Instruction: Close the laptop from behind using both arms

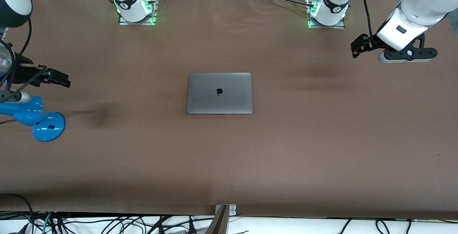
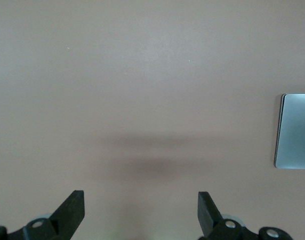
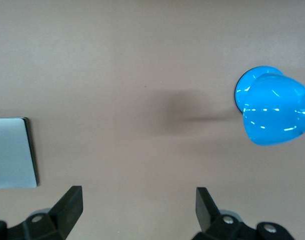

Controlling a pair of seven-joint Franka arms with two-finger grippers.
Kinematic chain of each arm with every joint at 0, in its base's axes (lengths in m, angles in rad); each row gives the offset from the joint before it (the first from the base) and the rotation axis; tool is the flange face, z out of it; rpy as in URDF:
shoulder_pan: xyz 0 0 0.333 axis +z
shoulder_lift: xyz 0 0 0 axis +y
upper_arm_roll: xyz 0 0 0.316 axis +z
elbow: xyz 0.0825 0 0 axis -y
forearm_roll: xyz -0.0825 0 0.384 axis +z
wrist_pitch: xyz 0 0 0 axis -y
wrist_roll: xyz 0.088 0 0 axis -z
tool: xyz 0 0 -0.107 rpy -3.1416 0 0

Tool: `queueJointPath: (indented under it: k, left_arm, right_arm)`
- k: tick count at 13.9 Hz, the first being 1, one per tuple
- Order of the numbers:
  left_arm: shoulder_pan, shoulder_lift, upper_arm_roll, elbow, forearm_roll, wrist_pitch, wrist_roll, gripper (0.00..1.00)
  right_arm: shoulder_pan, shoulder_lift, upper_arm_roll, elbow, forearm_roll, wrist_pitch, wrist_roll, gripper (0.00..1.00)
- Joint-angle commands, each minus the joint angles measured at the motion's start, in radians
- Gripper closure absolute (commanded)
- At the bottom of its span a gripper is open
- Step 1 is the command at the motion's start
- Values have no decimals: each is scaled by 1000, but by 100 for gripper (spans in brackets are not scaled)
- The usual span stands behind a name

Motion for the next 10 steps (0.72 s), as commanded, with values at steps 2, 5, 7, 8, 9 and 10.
queueJointPath:
  k: [2,5,7,8,9,10]
  left_arm:
    - [14,19,-14,30,-32,-2,17,0]
    - [11,28,-14,30,-32,-2,20,0]
    - [9,29,-14,30,-32,-2,20,0]
    - [9,29,-14,29,-31,-4,20,0]
    - [9,29,-14,29,-31,-4,20,0]
    - [9,31,-14,29,-31,-4,20,0]
  right_arm:
    - [71,-153,-42,-118,12,1,71,0]
    - [100,-190,-82,-147,18,-1,78,0]
    - [100,-196,-80,-162,23,-24,85,0]
    - [100,-195,-80,-162,35,-21,85,0]
    - [100,-193,-82,-165,43,-7,86,0]
    - [100,-190,-85,-173,47,21,85,0]
